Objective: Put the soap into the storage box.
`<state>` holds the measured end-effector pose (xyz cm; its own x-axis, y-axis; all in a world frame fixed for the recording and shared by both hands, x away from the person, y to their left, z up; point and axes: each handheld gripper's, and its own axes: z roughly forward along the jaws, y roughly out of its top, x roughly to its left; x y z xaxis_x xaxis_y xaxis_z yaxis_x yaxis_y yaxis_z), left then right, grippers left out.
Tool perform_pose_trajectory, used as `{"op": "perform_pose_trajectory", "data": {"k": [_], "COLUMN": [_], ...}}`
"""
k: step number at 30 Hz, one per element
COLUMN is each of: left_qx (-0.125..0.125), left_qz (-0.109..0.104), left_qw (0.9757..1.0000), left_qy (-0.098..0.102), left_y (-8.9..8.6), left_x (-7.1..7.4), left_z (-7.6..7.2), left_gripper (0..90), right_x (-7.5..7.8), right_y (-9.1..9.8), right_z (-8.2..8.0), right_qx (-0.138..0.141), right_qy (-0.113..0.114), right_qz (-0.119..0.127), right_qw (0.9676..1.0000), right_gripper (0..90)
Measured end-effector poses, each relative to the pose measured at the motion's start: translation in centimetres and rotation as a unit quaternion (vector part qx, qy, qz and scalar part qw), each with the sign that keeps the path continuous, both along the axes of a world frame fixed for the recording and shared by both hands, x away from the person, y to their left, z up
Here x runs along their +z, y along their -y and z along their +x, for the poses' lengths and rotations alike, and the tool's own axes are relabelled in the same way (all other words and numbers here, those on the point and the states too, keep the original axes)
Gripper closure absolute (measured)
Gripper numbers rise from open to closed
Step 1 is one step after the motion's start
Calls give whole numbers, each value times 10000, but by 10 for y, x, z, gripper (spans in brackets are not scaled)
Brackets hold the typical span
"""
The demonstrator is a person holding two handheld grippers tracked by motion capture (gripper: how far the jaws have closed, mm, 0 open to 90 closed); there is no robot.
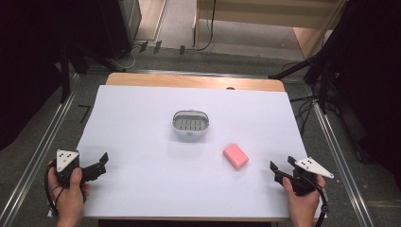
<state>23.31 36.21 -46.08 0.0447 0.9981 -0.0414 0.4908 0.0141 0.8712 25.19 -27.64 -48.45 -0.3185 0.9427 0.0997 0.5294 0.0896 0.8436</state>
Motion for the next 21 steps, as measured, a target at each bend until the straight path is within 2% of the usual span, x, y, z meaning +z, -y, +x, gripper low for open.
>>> {"op": "perform_pose_trajectory", "data": {"k": [2,5,6,10,14,15,17,18,19,20,21], "left_qx": [-12,-2,-32,-70,-100,-115,-201,-201,-240,-240,-256], "left_qz": [101,203,279,335,384,373,346,346,391,391,405], "left_qw": [9999,9998,9996,9994,9992,9992,9992,9992,9989,9989,9988], "left_qy": [-18,-22,-8,16,29,35,10,10,19,19,21], "left_y": [2,4,5,7,8,8,7,7,8,8,8], "left_x": [0,-1,-1,-1,-1,-1,-1,-1,-1,-1,-1], "left_z": [1,1,0,-1,-1,-1,-1,-1,-1,-1,-1], "left_gripper": [1,1,2,1,2,2,2,1,1,2,2], "right_x": [1,1,1,3,6,6,11,11,14,15,15], "right_y": [-2,-4,-5,-7,-12,-12,-17,-17,-23,-27,-27], "right_z": [0,1,3,8,14,14,19,19,24,25,25], "right_qx": [239,363,423,530,670,670,836,836,957,1001,1001], "right_qy": [-98,-189,-323,-622,-909,-909,-1067,-1067,-1140,-1163,-1163], "right_qz": [-63,-111,-113,-183,-441,-441,-565,-565,-790,-920,-920], "right_qw": [9996,9991,9985,9965,9926,9926,9892,9892,9857,9839,9839], "right_gripper": [179,151,150,187,226,226,232,232,236,237,237]}}
